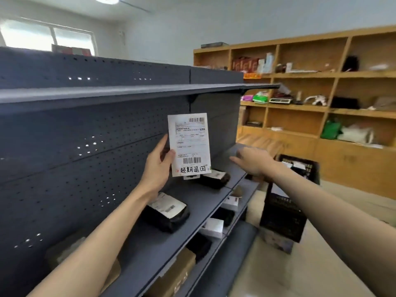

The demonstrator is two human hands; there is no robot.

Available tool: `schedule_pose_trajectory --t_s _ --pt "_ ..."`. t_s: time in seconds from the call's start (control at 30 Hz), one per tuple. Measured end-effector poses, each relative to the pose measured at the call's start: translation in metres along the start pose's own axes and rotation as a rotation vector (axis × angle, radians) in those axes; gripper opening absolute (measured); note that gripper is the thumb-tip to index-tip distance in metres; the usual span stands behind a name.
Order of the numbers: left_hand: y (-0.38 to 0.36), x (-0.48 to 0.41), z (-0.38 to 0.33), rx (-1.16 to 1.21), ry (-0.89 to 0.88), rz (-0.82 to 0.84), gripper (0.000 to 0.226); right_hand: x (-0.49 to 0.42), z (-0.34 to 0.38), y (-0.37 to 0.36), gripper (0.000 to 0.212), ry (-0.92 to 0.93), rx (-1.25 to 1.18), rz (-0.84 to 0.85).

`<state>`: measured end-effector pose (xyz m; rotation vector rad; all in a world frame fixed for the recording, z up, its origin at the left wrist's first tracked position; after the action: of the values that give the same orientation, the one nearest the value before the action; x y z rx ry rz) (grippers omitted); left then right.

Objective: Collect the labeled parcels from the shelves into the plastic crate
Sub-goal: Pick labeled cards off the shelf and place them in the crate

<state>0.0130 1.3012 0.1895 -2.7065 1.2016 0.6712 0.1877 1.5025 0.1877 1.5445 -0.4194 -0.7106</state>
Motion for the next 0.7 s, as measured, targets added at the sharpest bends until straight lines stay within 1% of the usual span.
schedule_pose_trajectory --t_s 0.13,0.23,0.33,0.47,0.6,0.7 --pt "-0.08 -0.015 0.002 0.077 -0.039 0.159 0.054 0.041 -0.083 0.008 0.053 -0.209 0.057 0.004" --pt "-0.133 -0.019 0.002 0.133 -0.035 0.264 0.055 0.068 -0.13 0.008 0.05 -0.341 0.103 0.029" --pt "-0.178 -0.03 0.004 0.137 -0.055 0.336 0.055 0.082 -0.169 0.005 0.048 -0.444 0.11 0.042" --pt "-0.233 -0.055 0.012 0.166 -0.051 0.407 0.056 0.084 -0.209 -0.001 0.036 -0.493 0.127 0.055" --pt "-0.284 -0.08 0.016 0.205 -0.08 0.444 0.055 0.065 -0.256 -0.002 0.043 -0.52 0.111 0.034" --pt "-0.321 -0.106 0.02 0.225 -0.074 0.457 0.053 0.04 -0.294 -0.001 0.042 -0.532 0.087 0.032"
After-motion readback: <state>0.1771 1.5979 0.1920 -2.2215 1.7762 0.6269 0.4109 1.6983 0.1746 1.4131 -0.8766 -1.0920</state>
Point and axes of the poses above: each hand's wrist, its own x-axis away from the middle knuckle, its own y-axis out of the back of the hand, z = x × y, the point moved 10 cm from there along -x, towards the middle knuckle, and after that the axes turned 2 degrees about y, right-handed, at the moved point
